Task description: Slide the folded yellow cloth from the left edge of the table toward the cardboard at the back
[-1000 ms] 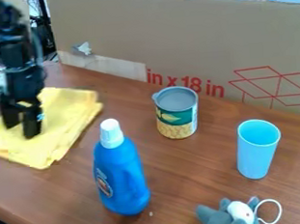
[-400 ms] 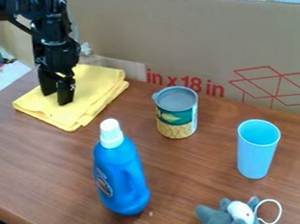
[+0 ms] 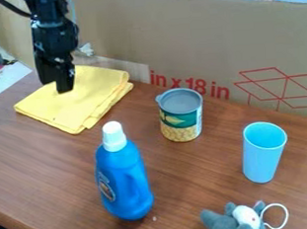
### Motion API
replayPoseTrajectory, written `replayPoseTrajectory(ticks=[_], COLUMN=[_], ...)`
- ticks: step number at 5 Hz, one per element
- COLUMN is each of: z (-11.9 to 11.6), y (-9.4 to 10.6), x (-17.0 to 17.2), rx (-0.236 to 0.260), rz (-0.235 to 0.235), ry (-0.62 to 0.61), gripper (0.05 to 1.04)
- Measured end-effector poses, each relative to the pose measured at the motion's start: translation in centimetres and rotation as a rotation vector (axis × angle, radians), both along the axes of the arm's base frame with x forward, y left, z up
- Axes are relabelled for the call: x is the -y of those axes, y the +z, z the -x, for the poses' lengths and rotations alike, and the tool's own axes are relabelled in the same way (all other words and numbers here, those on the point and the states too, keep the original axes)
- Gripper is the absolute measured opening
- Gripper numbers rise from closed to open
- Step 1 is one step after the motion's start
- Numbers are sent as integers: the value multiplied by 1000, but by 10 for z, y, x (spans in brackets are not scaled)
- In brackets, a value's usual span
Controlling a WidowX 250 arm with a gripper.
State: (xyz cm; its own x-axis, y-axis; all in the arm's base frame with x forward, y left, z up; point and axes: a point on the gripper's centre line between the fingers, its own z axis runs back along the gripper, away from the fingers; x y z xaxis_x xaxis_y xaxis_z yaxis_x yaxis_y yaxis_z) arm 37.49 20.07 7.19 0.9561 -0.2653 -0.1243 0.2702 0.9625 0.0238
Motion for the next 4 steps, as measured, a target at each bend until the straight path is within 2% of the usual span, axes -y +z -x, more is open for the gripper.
replayPoseTrajectory(ticks=[1, 2, 3, 4], z=[1, 23, 68, 96], y=[23, 51, 69, 83], x=[0, 11, 46, 100], rx=[-12, -55, -107, -103], rz=[5, 21, 82, 98], ry=[-22, -30, 18, -57], gripper=[1001, 1001, 1001, 1001])
